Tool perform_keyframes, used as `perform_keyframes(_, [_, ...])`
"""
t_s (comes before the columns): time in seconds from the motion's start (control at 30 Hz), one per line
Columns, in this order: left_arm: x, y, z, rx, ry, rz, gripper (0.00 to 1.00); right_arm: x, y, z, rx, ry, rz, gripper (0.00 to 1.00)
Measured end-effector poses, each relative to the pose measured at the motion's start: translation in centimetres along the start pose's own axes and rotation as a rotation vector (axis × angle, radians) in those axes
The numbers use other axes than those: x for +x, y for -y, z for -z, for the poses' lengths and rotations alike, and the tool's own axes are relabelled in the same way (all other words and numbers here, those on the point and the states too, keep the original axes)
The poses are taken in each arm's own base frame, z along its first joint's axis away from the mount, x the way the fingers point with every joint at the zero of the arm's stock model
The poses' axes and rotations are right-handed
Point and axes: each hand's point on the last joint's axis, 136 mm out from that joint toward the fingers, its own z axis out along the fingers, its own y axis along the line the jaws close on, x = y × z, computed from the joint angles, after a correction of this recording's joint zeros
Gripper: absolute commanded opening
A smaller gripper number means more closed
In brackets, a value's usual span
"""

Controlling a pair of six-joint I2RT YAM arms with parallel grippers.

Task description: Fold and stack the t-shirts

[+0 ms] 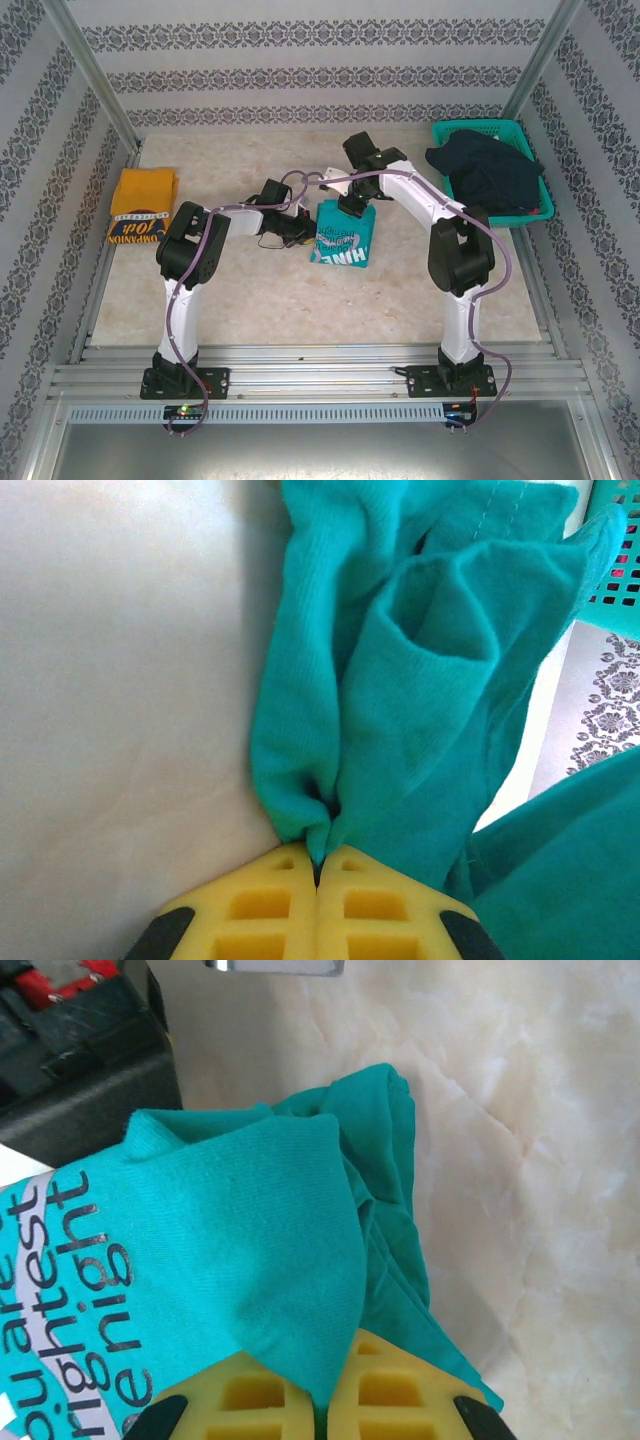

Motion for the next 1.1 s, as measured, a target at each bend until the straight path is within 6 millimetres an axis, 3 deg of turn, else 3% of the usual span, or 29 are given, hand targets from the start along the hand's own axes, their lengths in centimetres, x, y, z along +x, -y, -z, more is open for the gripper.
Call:
perform_keyframes(0.37, [-0.1, -0.1, 0.1, 0.001, 0.002, 0.002, 0.00, 1.2, 1.7, -3.2, 0.000, -0.027, -0.027, 0.05])
perform_keyframes(0.67, [-0.1, -0.1, 0.1, 0.000, 0.002, 0.002, 0.00, 0.8, 1.9, -4.9, -0.031, -0.020, -0.027, 0.11])
perform_keyframes(0.73, [-0.1, -0.1, 0.1, 0.000, 0.002, 0.003, 0.00, 0.4, 2.1, -4.8, -0.030, -0.010, -0.024, 0.21])
perform_keyframes(0.8, [-0.1, -0.1, 0.1, 0.000, 0.002, 0.003, 0.00, 0.3, 2.3, -4.7, -0.026, -0.004, -0.025, 0.36])
perform_keyframes(0.83, [-0.1, -0.1, 0.1, -0.001, 0.002, 0.003, 0.00, 0.3, 2.5, -4.7, -0.022, -0.001, -0.024, 0.49])
perform_keyframes(0.93, [0.0, -0.2, 0.2, 0.001, 0.010, -0.004, 0.05, 0.2, 3.6, -4.6, 0.006, 0.019, -0.040, 0.66])
perform_keyframes(1.1, [0.2, -0.1, 0.7, -0.007, 0.033, -0.013, 0.19, 0.4, 5.2, -3.6, 0.078, 0.079, -0.120, 0.72])
